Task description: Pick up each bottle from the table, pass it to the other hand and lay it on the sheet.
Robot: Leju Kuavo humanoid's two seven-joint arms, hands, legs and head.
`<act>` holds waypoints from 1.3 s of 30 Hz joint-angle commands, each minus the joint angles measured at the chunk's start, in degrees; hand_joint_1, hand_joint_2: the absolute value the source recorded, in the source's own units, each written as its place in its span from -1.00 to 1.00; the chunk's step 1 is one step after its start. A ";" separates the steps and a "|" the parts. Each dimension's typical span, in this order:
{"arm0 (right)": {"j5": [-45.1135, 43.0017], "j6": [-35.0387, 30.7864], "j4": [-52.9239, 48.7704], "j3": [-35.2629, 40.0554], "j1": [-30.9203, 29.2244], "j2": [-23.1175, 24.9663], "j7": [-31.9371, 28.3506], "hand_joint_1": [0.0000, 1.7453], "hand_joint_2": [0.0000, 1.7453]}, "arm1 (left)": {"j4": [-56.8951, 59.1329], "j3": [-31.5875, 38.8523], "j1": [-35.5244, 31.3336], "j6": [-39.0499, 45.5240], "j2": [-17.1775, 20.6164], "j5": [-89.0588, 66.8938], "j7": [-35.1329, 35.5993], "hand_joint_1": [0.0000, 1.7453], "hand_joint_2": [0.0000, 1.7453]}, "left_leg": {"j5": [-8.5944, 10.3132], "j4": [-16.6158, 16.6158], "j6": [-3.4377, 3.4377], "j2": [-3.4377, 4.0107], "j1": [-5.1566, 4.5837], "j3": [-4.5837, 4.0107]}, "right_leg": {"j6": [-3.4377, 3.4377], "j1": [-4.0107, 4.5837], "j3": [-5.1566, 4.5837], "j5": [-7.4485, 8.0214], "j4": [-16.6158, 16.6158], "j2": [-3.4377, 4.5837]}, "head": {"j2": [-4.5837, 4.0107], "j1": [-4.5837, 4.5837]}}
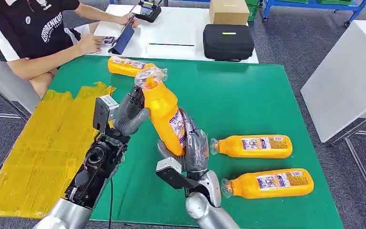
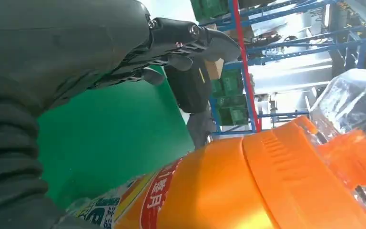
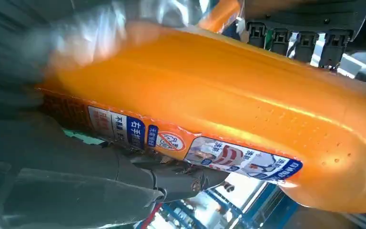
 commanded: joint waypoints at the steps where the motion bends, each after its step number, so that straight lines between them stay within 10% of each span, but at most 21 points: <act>1: 1.97 0.81 4.44 4.48 -2.72 0.46 0.28 1.00 1.00 | 7.10 -1.29 -2.87 0.26 -0.05 -0.68 1.04 -1.00 1.00 | -0.24 0.01 -0.19 0.15 0.05 0.45 | -0.19 0.08 0.41 -0.20 0.02 0.01 | 0.00 -0.02; 38: 1.84 2.92 18.01 -0.02 -7.91 1.87 3.27 1.00 1.00 | 4.00 -2.30 -2.23 -1.66 -0.68 0.31 1.89 -1.00 1.00 | -0.09 -0.01 -0.10 0.07 0.03 0.18 | -0.09 0.04 0.16 -0.08 -0.02 -0.01 | 0.00 -0.02; 39: 2.04 2.89 17.79 0.02 -7.81 1.87 3.32 1.00 1.00 | 4.01 -2.27 -2.24 -1.58 -0.72 0.36 1.88 -0.50 1.00 | -0.15 0.00 -0.14 0.08 0.03 0.30 | -0.13 0.04 0.27 -0.15 0.01 -0.02 | 0.00 0.00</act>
